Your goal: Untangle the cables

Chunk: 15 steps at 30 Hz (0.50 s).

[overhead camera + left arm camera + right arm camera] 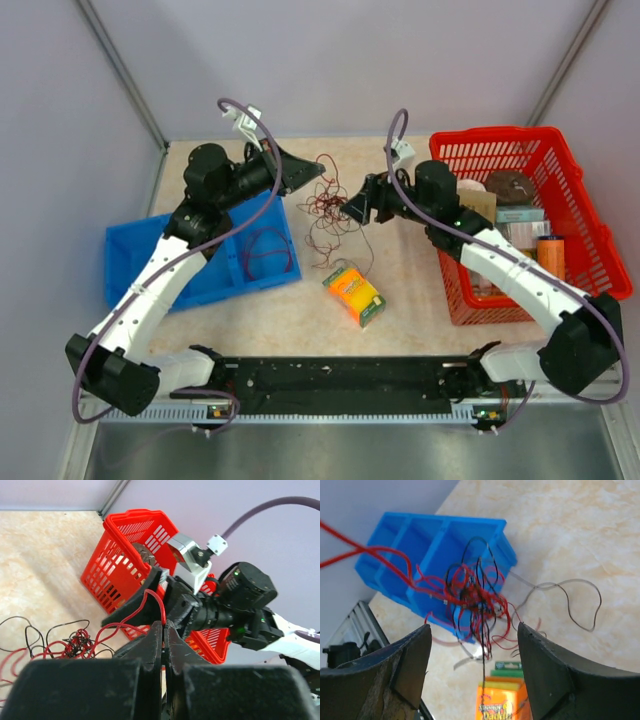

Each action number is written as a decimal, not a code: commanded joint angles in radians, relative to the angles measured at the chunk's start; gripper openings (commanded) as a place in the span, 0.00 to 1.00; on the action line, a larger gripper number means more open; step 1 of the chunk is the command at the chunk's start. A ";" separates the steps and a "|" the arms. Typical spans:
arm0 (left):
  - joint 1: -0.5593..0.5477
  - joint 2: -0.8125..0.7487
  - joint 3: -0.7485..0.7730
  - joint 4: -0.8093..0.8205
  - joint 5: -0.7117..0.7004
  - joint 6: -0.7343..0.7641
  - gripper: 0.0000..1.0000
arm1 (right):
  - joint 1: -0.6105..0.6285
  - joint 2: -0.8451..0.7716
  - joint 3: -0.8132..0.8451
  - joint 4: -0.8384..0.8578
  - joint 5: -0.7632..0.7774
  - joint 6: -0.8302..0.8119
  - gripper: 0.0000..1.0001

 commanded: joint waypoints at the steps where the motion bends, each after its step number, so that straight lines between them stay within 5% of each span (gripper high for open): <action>1: -0.001 -0.051 0.006 0.090 0.037 -0.037 0.00 | 0.007 0.050 -0.002 0.284 -0.082 0.106 0.68; 5: -0.001 -0.064 0.001 0.091 0.042 -0.049 0.00 | 0.009 0.099 0.022 0.308 -0.047 0.151 0.60; 12: -0.001 -0.076 0.018 0.101 0.046 -0.062 0.00 | 0.032 0.150 -0.016 0.351 -0.022 0.182 0.24; 15: -0.001 -0.080 0.019 0.105 0.057 -0.071 0.00 | 0.033 0.181 0.002 0.335 0.014 0.183 0.00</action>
